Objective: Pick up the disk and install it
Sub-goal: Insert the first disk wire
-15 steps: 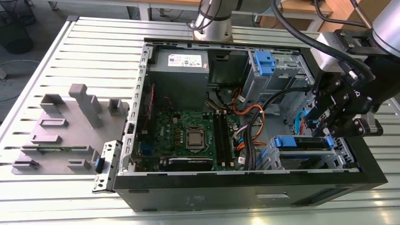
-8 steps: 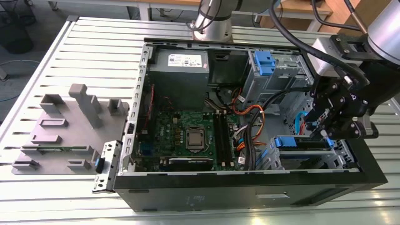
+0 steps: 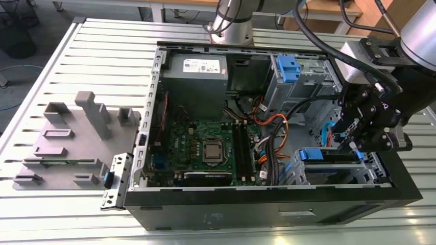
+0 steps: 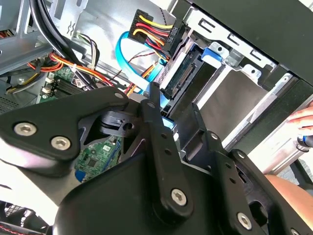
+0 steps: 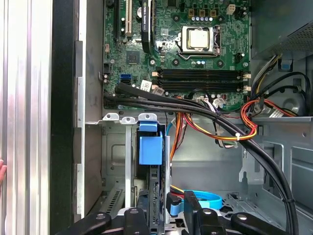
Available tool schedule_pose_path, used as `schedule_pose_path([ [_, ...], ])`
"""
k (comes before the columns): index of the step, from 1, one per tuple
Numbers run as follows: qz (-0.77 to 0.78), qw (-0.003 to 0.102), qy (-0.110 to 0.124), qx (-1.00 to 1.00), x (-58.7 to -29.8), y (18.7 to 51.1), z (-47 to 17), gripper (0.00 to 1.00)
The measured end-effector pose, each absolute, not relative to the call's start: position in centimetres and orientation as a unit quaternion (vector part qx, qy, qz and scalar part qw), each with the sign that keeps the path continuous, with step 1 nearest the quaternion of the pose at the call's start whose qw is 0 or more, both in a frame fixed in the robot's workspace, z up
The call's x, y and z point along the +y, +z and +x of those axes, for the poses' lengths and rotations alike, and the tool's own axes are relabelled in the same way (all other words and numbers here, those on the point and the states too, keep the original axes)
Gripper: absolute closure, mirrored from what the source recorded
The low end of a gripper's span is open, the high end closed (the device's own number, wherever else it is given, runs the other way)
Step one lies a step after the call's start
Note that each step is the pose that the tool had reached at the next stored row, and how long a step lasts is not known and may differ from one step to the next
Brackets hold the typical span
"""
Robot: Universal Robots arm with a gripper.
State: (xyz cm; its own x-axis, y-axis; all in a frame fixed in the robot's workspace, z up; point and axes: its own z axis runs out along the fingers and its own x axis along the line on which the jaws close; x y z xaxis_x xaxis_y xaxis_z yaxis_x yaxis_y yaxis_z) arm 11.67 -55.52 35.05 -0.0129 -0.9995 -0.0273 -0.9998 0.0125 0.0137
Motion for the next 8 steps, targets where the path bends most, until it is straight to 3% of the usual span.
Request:
schedule_pose_path([
  [2, -0.703, 0.005, 0.014, 0.711, -55.52, 35.04, 11.67, 0.60],
  [4, -0.703, 0.005, 0.014, 0.712, -55.52, 35.04, 11.67, 0.72],
  [5, -0.703, 0.005, 0.014, 0.712, -55.52, 35.04, 11.67, 0.72],
  [7, -0.703, 0.005, 0.014, 0.712, -55.52, 35.04, 11.67, 0.83],
  [8, -0.703, 0.005, 0.014, 0.712, -55.52, 35.04, 11.67, 0.84],
])
